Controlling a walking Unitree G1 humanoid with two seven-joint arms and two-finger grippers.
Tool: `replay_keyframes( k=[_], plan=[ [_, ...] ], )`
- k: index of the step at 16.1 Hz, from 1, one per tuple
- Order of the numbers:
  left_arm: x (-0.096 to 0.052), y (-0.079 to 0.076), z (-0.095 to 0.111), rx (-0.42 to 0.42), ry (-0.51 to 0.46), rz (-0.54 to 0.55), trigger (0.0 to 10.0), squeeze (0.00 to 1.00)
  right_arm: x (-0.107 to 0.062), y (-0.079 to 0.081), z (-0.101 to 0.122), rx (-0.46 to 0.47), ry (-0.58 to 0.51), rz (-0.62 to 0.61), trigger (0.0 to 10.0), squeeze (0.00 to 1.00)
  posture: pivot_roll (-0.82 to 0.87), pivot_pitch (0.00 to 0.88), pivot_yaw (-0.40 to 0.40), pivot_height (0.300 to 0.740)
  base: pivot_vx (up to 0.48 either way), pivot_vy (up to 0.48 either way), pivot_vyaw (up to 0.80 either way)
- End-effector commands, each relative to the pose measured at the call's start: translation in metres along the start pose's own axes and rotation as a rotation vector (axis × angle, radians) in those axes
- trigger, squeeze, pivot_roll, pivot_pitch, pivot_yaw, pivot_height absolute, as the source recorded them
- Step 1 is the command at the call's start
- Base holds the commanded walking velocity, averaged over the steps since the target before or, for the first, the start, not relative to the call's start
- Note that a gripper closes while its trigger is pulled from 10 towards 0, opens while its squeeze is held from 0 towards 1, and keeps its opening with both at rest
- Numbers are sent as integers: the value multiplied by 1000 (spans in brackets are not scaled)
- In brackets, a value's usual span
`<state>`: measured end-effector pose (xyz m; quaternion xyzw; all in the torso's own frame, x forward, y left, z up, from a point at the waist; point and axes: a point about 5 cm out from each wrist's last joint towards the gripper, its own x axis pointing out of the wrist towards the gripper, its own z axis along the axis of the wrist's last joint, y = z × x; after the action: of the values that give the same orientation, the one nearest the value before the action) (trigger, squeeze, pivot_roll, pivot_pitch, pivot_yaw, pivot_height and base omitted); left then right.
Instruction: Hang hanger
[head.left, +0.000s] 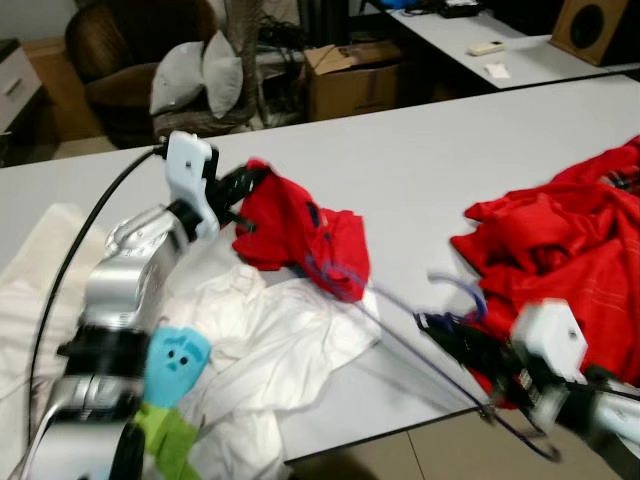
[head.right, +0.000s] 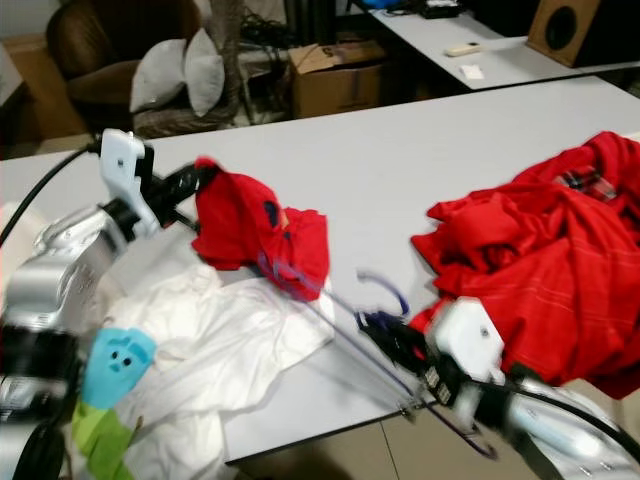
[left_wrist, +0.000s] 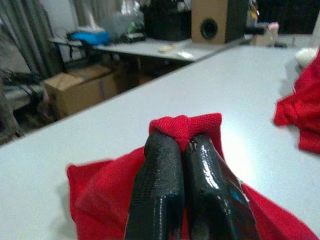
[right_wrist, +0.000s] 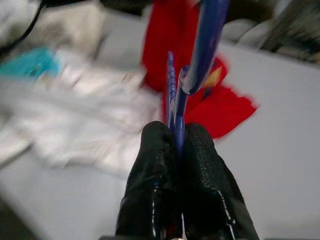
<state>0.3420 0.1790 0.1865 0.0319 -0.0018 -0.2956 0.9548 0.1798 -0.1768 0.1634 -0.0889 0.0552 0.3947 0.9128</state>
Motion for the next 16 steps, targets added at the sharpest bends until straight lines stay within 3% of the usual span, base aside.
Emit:
replay_keyframes(
  k=[1,4,5,6,7,9,12,16],
  plan=[
    [-3,-1,2,52,31,-8,0,0,9,1,3,-2,-16,-14,10000,0,-119,0,88,740,0,0,0],
    [-1,-5,8,144,24,-59,0,0,35,8,2,-76,-38,-25,10000,0,-89,0,79,740,0,0,0],
    [0,-3,5,177,67,-49,0,0,41,12,4,-58,-70,-36,10000,0,-86,0,81,740,0,0,0],
    [0,-1,1,202,114,-32,0,0,47,17,5,-98,-67,-18,10000,0,-85,0,82,740,0,0,0],
    [1,1,1,198,124,-18,0,0,51,22,2,-177,-22,0,10000,0,-78,0,78,740,0,0,0],
    [1,0,2,200,126,-18,0,0,55,16,-7,-253,60,-113,10000,0,-73,0,76,740,0,0,0],
    [0,4,-6,195,145,30,0,0,59,16,-12,-283,111,-187,10000,0,-69,0,74,740,0,0,0],
    [3,-2,-7,187,118,1,0,0,68,15,-11,-331,139,-224,10000,0,-71,0,79,740,0,0,0]
  ],
)
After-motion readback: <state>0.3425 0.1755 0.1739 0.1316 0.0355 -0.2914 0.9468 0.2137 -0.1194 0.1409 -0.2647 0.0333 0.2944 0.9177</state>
